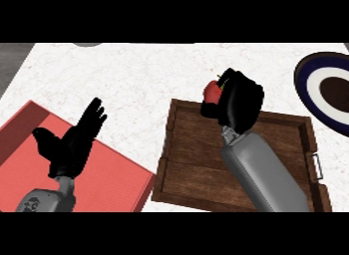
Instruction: Pick the bell pepper from the tray and place it in the plate
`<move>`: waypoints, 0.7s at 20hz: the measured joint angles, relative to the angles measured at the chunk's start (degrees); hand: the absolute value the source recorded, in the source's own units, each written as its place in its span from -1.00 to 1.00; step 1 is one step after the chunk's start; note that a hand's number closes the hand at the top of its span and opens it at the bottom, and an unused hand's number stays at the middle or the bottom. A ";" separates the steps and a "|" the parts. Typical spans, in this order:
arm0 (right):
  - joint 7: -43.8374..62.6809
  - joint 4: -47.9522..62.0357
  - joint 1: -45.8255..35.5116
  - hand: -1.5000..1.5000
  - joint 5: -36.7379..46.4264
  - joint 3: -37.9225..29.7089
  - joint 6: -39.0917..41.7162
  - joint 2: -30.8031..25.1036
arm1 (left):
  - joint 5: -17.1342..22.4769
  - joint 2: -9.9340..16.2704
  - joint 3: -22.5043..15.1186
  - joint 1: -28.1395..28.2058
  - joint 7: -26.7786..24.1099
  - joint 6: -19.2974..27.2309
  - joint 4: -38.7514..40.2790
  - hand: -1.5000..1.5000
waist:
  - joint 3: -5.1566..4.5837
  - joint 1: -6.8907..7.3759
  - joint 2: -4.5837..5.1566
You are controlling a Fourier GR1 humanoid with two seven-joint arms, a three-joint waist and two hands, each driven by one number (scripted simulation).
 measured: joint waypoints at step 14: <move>0.67 0.57 0.23 1.00 10.44 -15.32 -27.71 1.07 | -0.39 0.08 0.73 1.01 1.64 0.28 -0.97 0.00 | -0.01 -1.14 -0.32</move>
